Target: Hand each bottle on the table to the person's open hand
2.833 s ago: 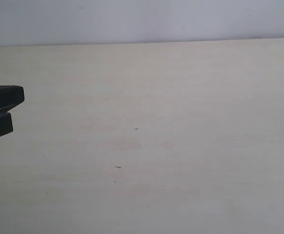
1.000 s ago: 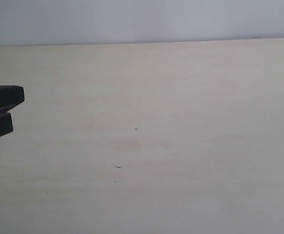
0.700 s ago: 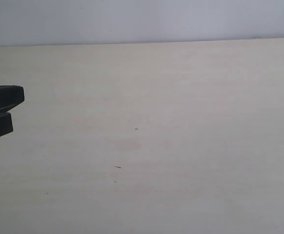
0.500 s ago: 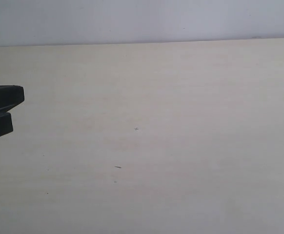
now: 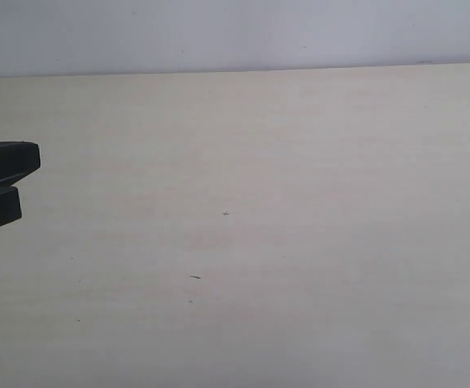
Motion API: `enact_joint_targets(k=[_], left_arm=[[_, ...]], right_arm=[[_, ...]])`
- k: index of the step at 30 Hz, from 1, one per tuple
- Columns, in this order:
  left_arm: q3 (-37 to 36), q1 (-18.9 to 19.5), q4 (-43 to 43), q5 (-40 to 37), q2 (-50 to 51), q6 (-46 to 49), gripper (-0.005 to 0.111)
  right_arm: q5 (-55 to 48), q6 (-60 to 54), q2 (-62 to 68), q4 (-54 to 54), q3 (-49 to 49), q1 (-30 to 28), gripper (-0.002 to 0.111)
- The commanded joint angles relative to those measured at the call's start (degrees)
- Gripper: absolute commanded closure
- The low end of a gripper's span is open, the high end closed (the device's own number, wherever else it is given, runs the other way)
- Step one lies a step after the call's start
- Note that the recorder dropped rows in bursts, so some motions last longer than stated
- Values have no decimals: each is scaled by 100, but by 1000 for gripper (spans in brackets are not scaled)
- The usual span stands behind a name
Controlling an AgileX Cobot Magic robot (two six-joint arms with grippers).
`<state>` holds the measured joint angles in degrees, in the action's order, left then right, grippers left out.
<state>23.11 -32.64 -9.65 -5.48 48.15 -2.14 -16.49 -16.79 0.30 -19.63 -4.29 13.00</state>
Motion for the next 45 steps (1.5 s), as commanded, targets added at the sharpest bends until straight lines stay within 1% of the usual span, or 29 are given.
enact_joint_targets(k=[1,3,5,6,8,9,42,45], left_arm=[[-32,19,3,98,-38,12,107],[-32,19,3,98,-38,12,107],[-32,19,3,98,-38,12,107],[-32,19,3,98,-38,12,107],[-32,19,3,98,-38,12,107],[-32,19,3,98,-38,12,107],[-32,19,3,98,-38,12,107],[-32,182,3,98,-200,12,107]], right_arm=[[85,212,-30,97,425,-27,108],[202,238,-30,452,429,-72,108],[202,827,-30,1097,429,-167,108],[202,1411,-30,1561,429,-183,108],[202,2154,-30,2069,429,-183,108],[184,2313,-30,2126,429,-183,108],[153,2247,-30,2104,429,-183,108],[153,2247,-30,2104,429,-183,108]])
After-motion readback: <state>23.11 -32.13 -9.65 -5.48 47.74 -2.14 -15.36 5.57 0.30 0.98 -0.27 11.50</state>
